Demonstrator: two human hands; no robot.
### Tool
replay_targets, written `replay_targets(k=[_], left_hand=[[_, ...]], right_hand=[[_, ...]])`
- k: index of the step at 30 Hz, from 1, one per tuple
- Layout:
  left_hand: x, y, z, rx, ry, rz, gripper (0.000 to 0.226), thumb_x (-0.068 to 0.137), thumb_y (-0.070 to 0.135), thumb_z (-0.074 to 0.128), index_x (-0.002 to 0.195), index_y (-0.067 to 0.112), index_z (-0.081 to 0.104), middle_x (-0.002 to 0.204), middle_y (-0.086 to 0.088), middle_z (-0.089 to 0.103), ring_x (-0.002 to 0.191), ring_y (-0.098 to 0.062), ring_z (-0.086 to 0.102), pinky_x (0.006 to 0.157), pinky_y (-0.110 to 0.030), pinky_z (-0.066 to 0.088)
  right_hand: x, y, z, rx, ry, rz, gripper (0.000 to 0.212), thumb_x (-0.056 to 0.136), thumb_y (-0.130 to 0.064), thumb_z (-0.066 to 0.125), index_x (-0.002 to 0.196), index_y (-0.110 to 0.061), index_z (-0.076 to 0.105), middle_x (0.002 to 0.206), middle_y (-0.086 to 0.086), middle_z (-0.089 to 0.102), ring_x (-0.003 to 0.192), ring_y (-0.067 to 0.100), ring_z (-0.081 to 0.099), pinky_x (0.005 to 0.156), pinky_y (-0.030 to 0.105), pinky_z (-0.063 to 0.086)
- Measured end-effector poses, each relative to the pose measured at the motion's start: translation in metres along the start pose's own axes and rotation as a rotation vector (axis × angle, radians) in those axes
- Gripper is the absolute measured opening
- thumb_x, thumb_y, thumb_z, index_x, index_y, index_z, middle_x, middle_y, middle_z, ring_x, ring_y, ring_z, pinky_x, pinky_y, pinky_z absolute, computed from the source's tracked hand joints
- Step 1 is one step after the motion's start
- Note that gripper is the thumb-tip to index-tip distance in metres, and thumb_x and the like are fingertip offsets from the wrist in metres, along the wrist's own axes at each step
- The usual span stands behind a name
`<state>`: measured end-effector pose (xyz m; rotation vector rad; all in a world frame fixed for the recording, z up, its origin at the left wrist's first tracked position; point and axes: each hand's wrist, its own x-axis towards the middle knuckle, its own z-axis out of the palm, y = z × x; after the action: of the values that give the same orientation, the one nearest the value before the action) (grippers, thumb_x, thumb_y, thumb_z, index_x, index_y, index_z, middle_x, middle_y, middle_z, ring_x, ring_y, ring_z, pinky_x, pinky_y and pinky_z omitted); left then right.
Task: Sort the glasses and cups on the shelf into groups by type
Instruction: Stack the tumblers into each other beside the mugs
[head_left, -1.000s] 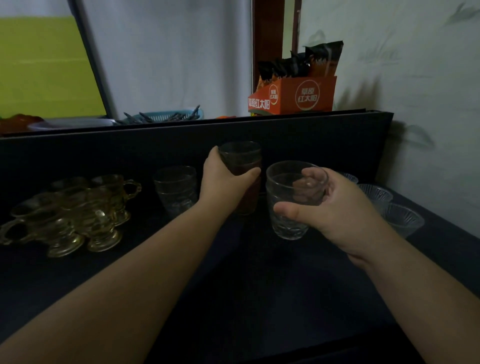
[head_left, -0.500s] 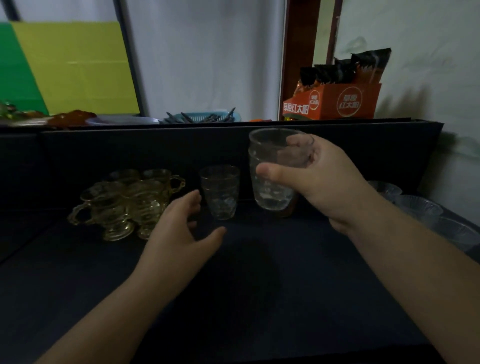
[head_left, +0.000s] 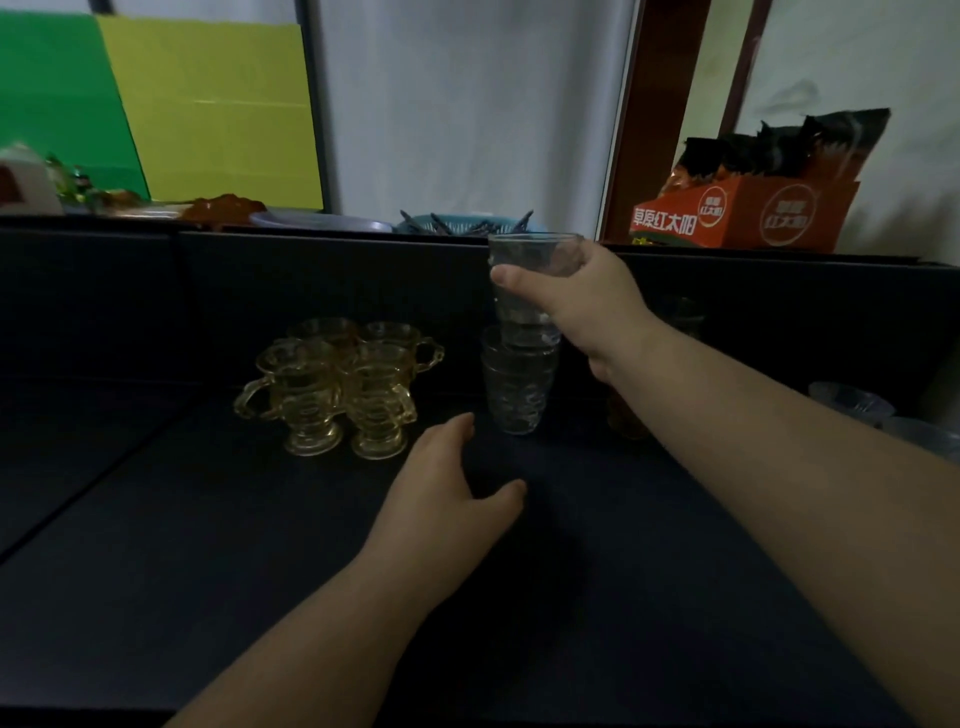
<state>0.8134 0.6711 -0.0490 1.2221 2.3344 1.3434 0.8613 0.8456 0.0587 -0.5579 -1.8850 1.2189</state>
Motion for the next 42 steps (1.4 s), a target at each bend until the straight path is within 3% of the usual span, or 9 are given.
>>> replay_targets(k=[6, 12, 18, 21, 25, 28, 33, 38, 42], left_hand=[[0.001, 0.002, -0.001, -0.002, -0.025, -0.001, 0.089, 0.078, 0.044, 0.074, 0.15, 0.032, 0.025, 0.152, 0.014, 0.032, 0.132, -0.008, 0.039, 0.103, -0.03, 0.041], [0.003, 0.002, 0.003, -0.007, -0.043, -0.012, 0.091, 0.078, 0.045, 0.074, 0.152, 0.03, 0.022, 0.154, 0.01, 0.03, 0.132, -0.01, 0.039, 0.103, -0.03, 0.04], [0.013, 0.008, 0.008, -0.019, -0.056, -0.084, 0.1, 0.076, 0.043, 0.076, 0.153, 0.03, 0.014, 0.157, 0.004, 0.025, 0.136, -0.015, 0.036, 0.104, -0.032, 0.039], [0.026, 0.021, 0.015, 0.006, -0.054, -0.092, 0.105, 0.074, 0.041, 0.079, 0.153, 0.028, 0.01, 0.158, 0.001, 0.023, 0.138, -0.017, 0.033, 0.101, -0.03, 0.035], [0.056, 0.036, 0.035, -0.183, 0.014, -0.173, 0.106, 0.067, 0.036, 0.084, 0.149, 0.031, 0.017, 0.151, -0.001, 0.033, 0.132, -0.02, 0.041, 0.095, -0.034, 0.04], [0.075, 0.04, 0.052, -0.256, 0.106, -0.231, 0.11, 0.064, 0.036, 0.086, 0.15, 0.032, 0.018, 0.15, 0.0, 0.035, 0.131, -0.022, 0.042, 0.1, -0.044, 0.042], [0.089, 0.034, 0.067, -0.327, 0.216, -0.232, 0.088, 0.069, 0.032, 0.083, 0.14, 0.028, 0.031, 0.137, 0.002, 0.047, 0.117, -0.017, 0.052, 0.086, -0.033, 0.046], [0.097, 0.026, 0.067, -0.324, 0.255, -0.222, 0.076, 0.069, 0.032, 0.083, 0.133, 0.027, 0.042, 0.127, 0.005, 0.054, 0.102, -0.007, 0.05, 0.07, -0.024, 0.039], [0.102, 0.021, 0.065, -0.314, 0.279, -0.219, 0.075, 0.069, 0.034, 0.083, 0.132, 0.028, 0.043, 0.125, 0.006, 0.054, 0.094, -0.004, 0.047, 0.06, -0.019, 0.034]], right_hand=[[0.003, 0.006, 0.008, -0.055, -0.02, 0.026, 0.043, 0.067, -0.037, 0.09, 0.101, -0.027, 0.065, 0.098, -0.008, 0.074, 0.087, 0.002, 0.07, 0.074, 0.024, 0.058], [-0.004, 0.036, 0.011, -0.185, 0.013, 0.07, 0.09, 0.058, -0.048, 0.092, 0.133, -0.02, 0.051, 0.122, -0.006, 0.063, 0.11, 0.011, 0.06, 0.09, 0.033, 0.054], [-0.02, 0.039, -0.002, -0.238, 0.015, 0.067, 0.101, 0.065, -0.045, 0.089, 0.146, -0.018, 0.036, 0.138, 0.0, 0.055, 0.123, 0.017, 0.054, 0.102, 0.037, 0.048], [-0.045, 0.034, -0.022, -0.363, 0.055, -0.047, 0.092, 0.074, -0.042, 0.083, 0.149, -0.019, 0.034, 0.142, 0.0, 0.049, 0.128, 0.015, 0.049, 0.103, 0.032, 0.044], [-0.083, 0.044, -0.057, -0.446, 0.328, -0.18, 0.063, 0.074, -0.036, 0.082, 0.126, -0.027, 0.048, 0.121, -0.004, 0.049, 0.107, 0.011, 0.054, 0.093, 0.03, 0.051], [-0.085, 0.062, -0.075, -0.452, 0.451, -0.013, 0.079, 0.071, -0.037, 0.084, 0.135, -0.025, 0.039, 0.13, 0.0, 0.038, 0.118, 0.017, 0.047, 0.1, 0.032, 0.044], [-0.063, 0.091, -0.08, -0.286, 0.314, 0.282, 0.113, 0.07, -0.039, 0.087, 0.156, -0.021, 0.015, 0.156, 0.007, 0.028, 0.138, 0.026, 0.037, 0.107, 0.038, 0.037], [-0.049, 0.106, -0.074, -0.185, 0.264, 0.268, 0.085, 0.072, -0.034, 0.086, 0.143, -0.023, 0.042, 0.133, -0.001, 0.058, 0.121, 0.019, 0.056, 0.094, 0.032, 0.045], [-0.046, 0.105, -0.071, -0.206, 0.212, 0.223, 0.08, 0.071, -0.035, 0.087, 0.139, -0.023, 0.046, 0.119, -0.011, 0.056, 0.109, 0.009, 0.053, 0.09, 0.028, 0.044]])
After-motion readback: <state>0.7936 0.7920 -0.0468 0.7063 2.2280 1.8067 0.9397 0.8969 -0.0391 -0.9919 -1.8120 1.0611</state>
